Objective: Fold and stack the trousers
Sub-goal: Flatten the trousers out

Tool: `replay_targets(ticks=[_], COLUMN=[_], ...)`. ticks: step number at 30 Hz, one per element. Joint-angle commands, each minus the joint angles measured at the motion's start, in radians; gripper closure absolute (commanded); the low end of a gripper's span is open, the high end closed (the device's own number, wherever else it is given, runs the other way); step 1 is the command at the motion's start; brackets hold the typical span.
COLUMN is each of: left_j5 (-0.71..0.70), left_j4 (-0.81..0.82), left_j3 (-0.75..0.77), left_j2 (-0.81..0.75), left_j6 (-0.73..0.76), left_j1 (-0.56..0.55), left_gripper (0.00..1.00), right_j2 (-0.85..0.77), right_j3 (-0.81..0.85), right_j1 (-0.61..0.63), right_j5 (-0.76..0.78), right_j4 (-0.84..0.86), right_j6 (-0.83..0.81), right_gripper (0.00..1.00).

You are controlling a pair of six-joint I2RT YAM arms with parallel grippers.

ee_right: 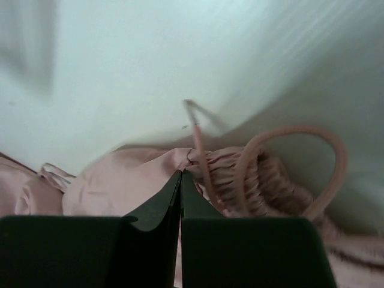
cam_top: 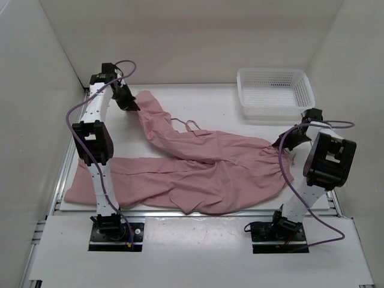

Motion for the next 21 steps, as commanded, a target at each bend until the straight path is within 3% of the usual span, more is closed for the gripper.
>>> replay_targets(ticks=[1,4,7,11,14,15,16,17,18,20,21], left_j5=[0.018,0.018,0.027,-0.023,-0.069,-0.082,-0.114,-0.135,-0.149,-0.183,-0.192], left_j4=[-0.055,-0.081,-0.051,-0.013,0.064,0.087,0.101,0.101,0.083,0.043,0.020], left_j3=[0.175,0.290,0.202,-0.088,-0.422,-0.506,-0.639,-0.679,-0.694,-0.656,-0.630], left_j2=[-0.080,-0.114,-0.222,-0.376,-0.508,-0.533,-0.545,-0.532,-0.513,-0.464,-0.464], left_j6=[0.008,-0.010,-0.010,-0.001,0.010,0.023,0.034,0.034,0.034,0.045,0.045], left_j1=[0.015,0.051,0.087,0.113,0.122,0.122,0.122,0.122,0.122,0.134,0.145], left_gripper=[0.90,0.90,0.90,0.90,0.90,0.83,0.46,0.29,0.19,0.14,0.14], right_j2=[-0.192,-0.317,-0.400,-0.450,-0.469,-0.469,-0.469,-0.469,-0.469,-0.469,-0.469], right_j3=[0.095,0.123,0.112,0.017,-0.090,-0.113,-0.131,-0.154,-0.155,-0.155,-0.139], right_j1=[0.003,0.003,0.003,0.003,0.003,0.003,0.003,0.003,0.003,0.003,0.003], right_j5=[0.027,0.082,0.120,0.142,0.163,0.177,0.186,0.196,0.205,0.205,0.205], right_j4=[0.004,-0.014,-0.036,-0.047,-0.047,-0.047,-0.047,-0.056,-0.056,-0.056,-0.056], right_j6=[-0.001,-0.001,-0.023,-0.044,-0.044,-0.044,-0.044,-0.044,-0.044,-0.044,-0.044], right_gripper=[1.00,1.00,1.00,1.00,1.00,1.00,1.00,0.91,0.84,0.69,0.49])
